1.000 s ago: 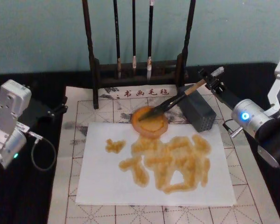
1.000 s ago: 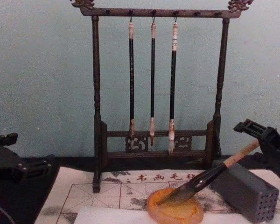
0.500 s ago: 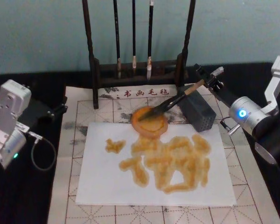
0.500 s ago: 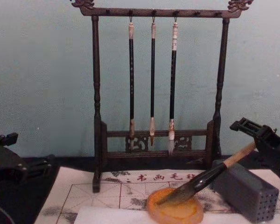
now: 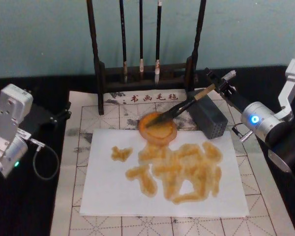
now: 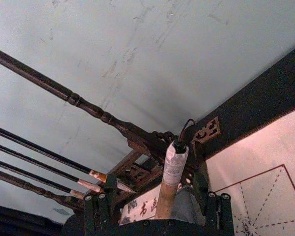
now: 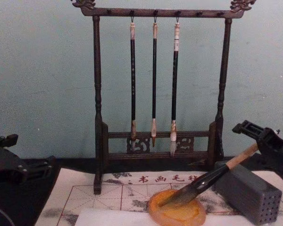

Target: Pick up the brush from the inkstone, write on the paper, then place the brush back to its original position.

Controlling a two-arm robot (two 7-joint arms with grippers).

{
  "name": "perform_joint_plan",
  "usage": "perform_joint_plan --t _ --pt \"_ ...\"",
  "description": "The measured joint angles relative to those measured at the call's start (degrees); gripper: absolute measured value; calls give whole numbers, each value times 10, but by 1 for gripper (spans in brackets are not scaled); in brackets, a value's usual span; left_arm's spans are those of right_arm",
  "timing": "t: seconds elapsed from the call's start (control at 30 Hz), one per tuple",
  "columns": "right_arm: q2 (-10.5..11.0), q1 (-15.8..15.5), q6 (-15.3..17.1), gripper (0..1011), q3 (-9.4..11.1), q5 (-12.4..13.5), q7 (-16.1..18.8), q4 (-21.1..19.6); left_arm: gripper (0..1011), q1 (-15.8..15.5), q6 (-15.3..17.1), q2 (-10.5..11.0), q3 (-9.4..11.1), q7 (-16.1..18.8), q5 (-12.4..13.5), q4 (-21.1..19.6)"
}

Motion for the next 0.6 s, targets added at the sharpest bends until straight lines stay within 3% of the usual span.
perform_joint_plan --t 0.23,0.6 --pt "0 0 0 1000 0 0 0 0 1001 0 0 0 0 0 0 0" --pt "-1 0 1 743 1 0 1 -1 1001 0 0 0 0 0 0 0"
